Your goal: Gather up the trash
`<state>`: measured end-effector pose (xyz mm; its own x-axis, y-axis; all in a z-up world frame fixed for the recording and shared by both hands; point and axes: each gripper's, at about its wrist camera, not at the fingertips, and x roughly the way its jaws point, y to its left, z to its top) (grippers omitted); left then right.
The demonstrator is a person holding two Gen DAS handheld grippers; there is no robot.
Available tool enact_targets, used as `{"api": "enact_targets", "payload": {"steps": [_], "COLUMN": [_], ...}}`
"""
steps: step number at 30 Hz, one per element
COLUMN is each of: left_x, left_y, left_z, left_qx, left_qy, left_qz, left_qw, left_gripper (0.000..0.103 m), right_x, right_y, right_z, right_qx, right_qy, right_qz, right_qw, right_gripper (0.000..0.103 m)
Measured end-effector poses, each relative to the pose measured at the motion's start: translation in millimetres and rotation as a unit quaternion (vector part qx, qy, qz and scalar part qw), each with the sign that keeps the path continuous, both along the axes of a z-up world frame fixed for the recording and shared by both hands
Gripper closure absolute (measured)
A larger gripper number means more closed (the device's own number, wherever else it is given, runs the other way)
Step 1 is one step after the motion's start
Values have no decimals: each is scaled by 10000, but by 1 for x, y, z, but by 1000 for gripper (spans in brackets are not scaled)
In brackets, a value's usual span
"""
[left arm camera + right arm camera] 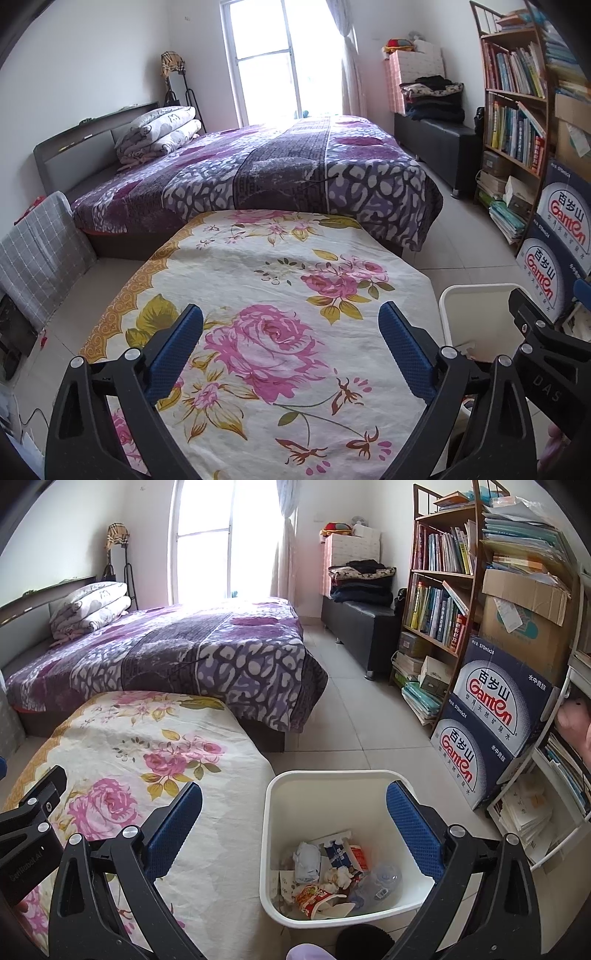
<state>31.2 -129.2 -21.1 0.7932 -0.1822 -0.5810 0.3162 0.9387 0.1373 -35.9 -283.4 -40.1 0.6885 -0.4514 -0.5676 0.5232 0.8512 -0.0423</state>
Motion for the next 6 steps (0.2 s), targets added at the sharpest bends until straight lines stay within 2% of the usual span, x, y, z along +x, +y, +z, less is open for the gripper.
{"api": "enact_targets", "payload": {"steps": [6], "left_x": [0], "left_y": [-1], "left_z": [-1], "left_qx": [22], "left_qy": [34], "left_qz": [-11], "left_qw": [10000], "left_gripper": [9], "right_x": [0], "right_y": [0], "right_z": [0], "right_qx": [-4], "right_qy": [1], "right_qz": [0], "right_qw": [10000], "right_gripper": [7]}}
